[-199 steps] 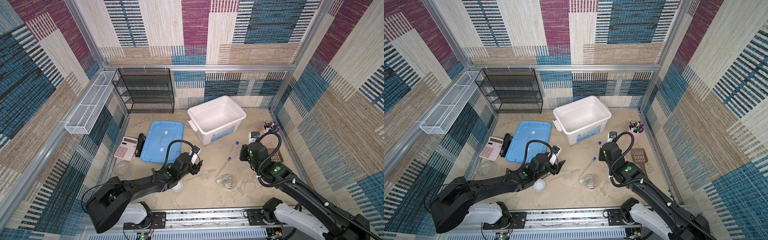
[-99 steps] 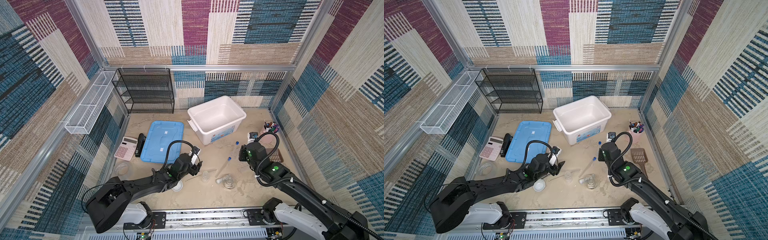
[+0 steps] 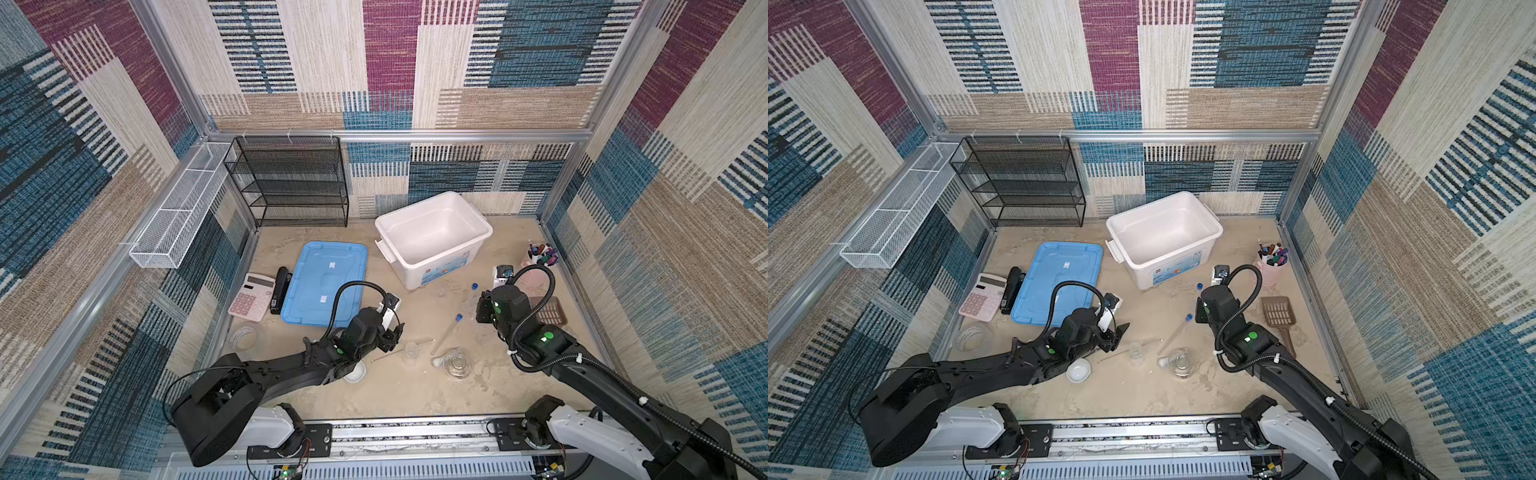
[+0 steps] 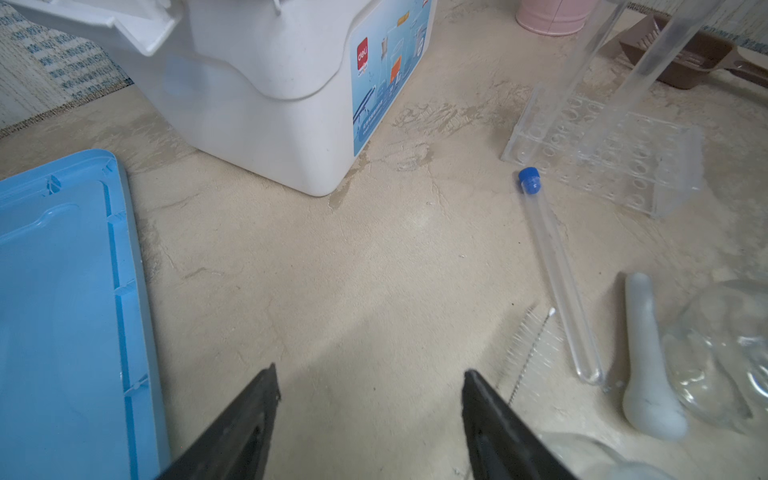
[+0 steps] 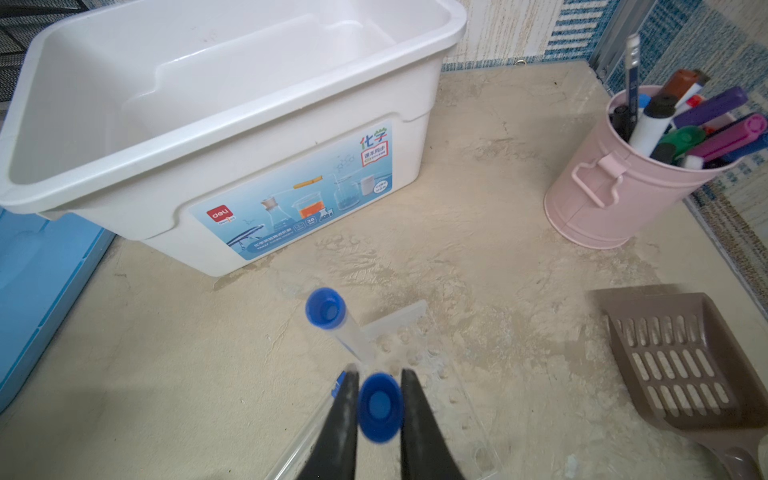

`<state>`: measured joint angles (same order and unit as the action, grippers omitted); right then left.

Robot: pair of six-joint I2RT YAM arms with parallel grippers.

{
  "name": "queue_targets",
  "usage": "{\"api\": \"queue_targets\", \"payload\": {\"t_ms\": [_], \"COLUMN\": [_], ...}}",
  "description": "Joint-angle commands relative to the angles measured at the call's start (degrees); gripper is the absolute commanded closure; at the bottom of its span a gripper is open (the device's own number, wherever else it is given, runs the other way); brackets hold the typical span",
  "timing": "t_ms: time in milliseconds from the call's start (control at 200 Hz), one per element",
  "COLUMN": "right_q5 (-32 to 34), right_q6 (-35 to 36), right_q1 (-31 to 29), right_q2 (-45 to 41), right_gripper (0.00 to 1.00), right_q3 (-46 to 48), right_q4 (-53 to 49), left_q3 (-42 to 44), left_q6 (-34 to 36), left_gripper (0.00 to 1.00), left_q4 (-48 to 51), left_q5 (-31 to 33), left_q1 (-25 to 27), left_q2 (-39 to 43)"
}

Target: Organize the chemistry lab equipment

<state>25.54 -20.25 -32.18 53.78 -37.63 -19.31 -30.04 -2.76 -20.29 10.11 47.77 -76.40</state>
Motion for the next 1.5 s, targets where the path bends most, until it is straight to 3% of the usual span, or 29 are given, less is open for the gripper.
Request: {"api": "queue_targets", "payload": {"t_ms": [0, 566, 1012, 1192, 1497], "right_q5": [-0.58, -0.18, -0.56, -0.99, -2.38], "right_q6": [0.86, 0.58, 0.54, 0.12, -0.09], "right_q1": [-0.16, -1.17, -1.41, -1.40, -1.40], "right_q2": [0.45, 0.94, 1.59, 1.70, 0.82], "right_gripper": [0.84, 0.84, 0.78, 0.67, 0.37], "right_q3": [0.19, 1.92, 2.48, 2.15, 1.41], "right_q4": [1.81, 3.30, 3.72, 3.76, 3.96], "left_q3": [0.07, -0.37, -2.76, -4.66, -9.84], "left_q6": [-0.84, -1.01, -0.49, -0.75, -1.53], "left_gripper": [0.28, 0.28, 0.28, 0.28, 0.28], "left_q4": [-0.58, 0.17, 2.38, 4.29, 9.03], "left_q5": [-0.22, -0.33, -1.37, -2.31, -5.81], "left_q1": [0.00, 0.00, 0.03, 0.13, 1.28], "left_q2": [0.18, 0.91, 2.21, 1.83, -1.47]}}
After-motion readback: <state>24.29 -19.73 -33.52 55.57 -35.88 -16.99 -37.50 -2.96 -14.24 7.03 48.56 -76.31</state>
